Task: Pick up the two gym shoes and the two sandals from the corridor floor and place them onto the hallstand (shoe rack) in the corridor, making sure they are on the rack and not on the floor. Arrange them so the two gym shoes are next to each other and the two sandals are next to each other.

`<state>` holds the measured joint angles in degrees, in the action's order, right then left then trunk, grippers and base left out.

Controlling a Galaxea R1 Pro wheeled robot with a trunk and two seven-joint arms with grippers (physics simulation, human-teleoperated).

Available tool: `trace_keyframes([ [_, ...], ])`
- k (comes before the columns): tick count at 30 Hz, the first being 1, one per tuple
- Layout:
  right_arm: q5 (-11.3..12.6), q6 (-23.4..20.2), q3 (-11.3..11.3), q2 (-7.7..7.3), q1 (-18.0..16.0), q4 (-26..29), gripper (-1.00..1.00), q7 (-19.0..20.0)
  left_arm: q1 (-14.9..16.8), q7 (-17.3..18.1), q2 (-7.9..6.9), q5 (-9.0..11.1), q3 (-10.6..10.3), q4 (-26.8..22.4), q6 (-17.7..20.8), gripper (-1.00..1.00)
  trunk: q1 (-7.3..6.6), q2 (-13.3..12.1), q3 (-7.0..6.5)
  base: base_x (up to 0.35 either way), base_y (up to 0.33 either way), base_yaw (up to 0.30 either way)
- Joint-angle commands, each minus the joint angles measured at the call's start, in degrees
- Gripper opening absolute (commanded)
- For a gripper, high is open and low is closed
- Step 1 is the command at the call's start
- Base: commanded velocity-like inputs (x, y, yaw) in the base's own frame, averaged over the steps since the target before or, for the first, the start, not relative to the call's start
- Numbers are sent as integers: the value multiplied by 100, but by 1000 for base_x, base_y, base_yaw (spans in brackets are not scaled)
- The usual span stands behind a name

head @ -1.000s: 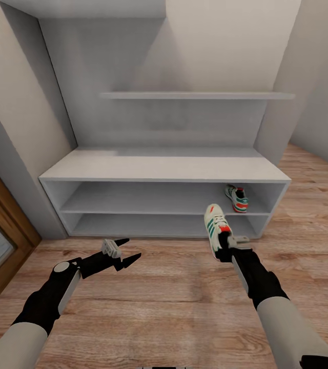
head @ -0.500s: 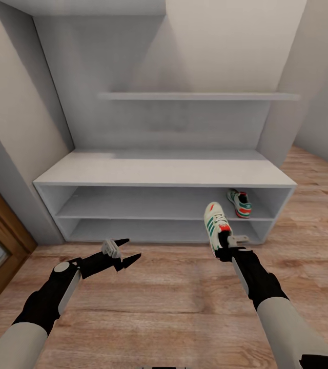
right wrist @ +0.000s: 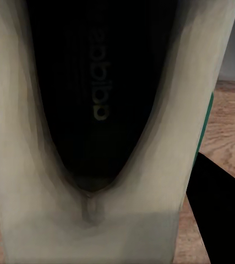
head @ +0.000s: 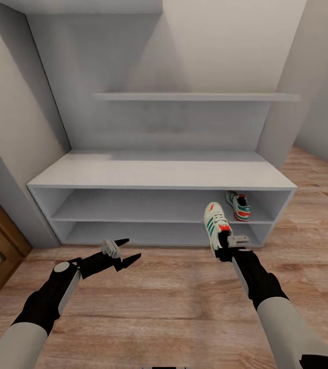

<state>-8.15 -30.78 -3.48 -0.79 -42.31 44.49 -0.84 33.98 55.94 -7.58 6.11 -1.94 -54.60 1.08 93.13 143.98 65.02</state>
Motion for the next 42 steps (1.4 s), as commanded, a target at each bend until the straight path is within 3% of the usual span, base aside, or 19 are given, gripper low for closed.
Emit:
trace_keyframes([
  [1, -55, -29, -4, 3, -2, 7, -100, 11, 3, 4, -6, 39, -17, 2, 11, 100, 1, 2, 5, 215, -195, 0],
  [22, -46, -26, -21, 19, 3, 7, -100, 13, 3, 4, -15, 31, -17, 2, 7, 100, 1, 2, 5, 65, -61, -1],
  [32, -38, -25, -40, 17, 2, 8, -100, 13, 4, 8, -15, 31, -17, 2, 7, 100, 1, 2, 5, 0, 109, -228],
  [42, -44, -25, -52, 25, 3, 16, -100, 13, 4, 4, -15, 31, -17, 2, 7, 100, 1, 2, 5, 15, 36, -37],
])
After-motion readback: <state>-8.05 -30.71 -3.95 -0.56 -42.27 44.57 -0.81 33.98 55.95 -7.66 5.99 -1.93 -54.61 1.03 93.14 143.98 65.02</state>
